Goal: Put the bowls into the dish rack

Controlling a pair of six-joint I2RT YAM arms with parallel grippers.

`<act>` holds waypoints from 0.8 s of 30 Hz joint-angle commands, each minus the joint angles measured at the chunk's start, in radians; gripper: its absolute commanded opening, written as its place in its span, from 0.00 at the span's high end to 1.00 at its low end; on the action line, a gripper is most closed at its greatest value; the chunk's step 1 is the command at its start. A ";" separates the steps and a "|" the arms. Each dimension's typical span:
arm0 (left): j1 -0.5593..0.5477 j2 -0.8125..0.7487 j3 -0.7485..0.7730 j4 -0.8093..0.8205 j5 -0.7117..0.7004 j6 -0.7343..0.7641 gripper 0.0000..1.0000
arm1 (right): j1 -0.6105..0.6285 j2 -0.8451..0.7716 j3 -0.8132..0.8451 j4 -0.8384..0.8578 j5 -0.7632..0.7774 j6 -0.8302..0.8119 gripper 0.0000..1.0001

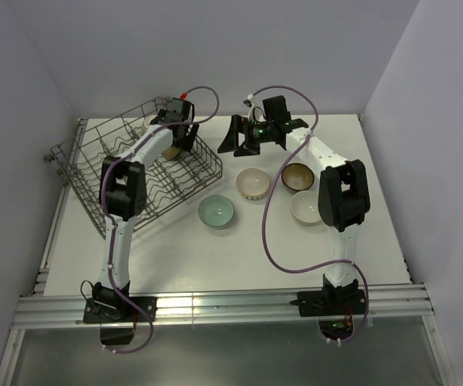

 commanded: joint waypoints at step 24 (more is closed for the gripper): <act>0.023 -0.055 -0.118 0.050 0.328 0.057 0.01 | -0.008 -0.038 0.029 -0.033 0.006 -0.040 0.00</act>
